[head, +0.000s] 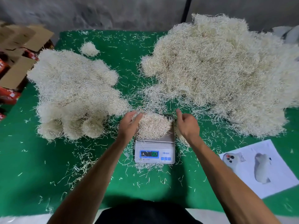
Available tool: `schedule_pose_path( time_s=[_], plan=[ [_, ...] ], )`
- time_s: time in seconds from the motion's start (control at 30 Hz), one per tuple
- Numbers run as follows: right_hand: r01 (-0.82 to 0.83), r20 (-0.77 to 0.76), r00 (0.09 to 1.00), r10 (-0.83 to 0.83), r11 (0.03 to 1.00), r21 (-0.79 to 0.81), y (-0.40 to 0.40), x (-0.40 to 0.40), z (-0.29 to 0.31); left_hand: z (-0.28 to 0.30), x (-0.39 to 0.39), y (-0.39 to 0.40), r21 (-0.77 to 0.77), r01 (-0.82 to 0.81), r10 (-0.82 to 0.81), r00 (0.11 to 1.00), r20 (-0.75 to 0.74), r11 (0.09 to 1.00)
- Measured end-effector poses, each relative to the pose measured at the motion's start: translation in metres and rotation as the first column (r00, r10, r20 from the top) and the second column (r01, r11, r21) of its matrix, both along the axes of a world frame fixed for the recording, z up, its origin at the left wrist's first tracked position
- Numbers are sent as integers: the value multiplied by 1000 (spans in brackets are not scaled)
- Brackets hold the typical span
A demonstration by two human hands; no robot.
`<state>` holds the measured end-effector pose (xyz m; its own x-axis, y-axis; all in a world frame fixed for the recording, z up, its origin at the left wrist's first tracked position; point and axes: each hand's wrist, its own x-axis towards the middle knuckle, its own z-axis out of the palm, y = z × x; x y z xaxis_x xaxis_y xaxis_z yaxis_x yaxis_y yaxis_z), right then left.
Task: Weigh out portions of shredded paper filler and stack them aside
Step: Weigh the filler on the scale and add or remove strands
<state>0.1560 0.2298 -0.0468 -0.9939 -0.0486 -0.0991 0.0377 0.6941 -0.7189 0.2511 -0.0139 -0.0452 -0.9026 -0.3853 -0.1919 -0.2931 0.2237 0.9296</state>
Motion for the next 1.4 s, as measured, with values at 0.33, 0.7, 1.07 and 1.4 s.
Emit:
schedule_pose_path(
  time_s=[0.33,0.7,1.07,1.4],
  plan=[
    [-102,97,991,97,994,48,-11,11,-2,-5,10,-2,87,30,-28,999,-30,996],
    [-61,84,994,64,997,-36,-3,9,-4,1,17,-3,94,20,-12,997,-82,995],
    [-29,162,986,42,996,-81,0,13,-5,-5,10,2,37,-28,30,997,-65,999],
    [-244,312,894,320,935,-259,-41,17,11,-2,-44,42,-505,618,-469,786,402,603]
  ],
)
